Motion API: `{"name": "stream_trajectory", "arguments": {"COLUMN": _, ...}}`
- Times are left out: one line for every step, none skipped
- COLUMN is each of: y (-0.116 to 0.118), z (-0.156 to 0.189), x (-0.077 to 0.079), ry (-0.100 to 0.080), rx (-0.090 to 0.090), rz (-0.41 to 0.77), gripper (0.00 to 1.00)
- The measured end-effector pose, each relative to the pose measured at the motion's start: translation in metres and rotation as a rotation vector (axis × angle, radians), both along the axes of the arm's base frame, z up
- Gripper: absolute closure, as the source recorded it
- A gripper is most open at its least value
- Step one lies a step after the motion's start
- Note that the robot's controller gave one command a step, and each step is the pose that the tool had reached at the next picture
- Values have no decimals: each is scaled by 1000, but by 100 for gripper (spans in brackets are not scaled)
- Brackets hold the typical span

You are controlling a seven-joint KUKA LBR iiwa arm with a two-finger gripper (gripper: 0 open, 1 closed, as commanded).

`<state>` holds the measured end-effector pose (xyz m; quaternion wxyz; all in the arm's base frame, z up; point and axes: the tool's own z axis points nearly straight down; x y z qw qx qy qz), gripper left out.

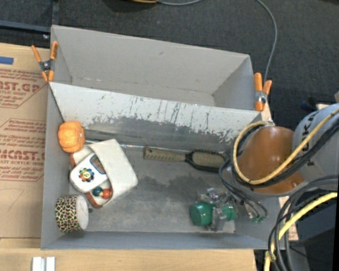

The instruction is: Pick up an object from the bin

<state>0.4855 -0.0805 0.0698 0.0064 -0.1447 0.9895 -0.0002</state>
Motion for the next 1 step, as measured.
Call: {"name": "stream_trajectory", "arguments": {"y": 1, "z": 17, "x": 0, "ry": 1, "rx": 0, "rz": 0, "gripper": 100}}
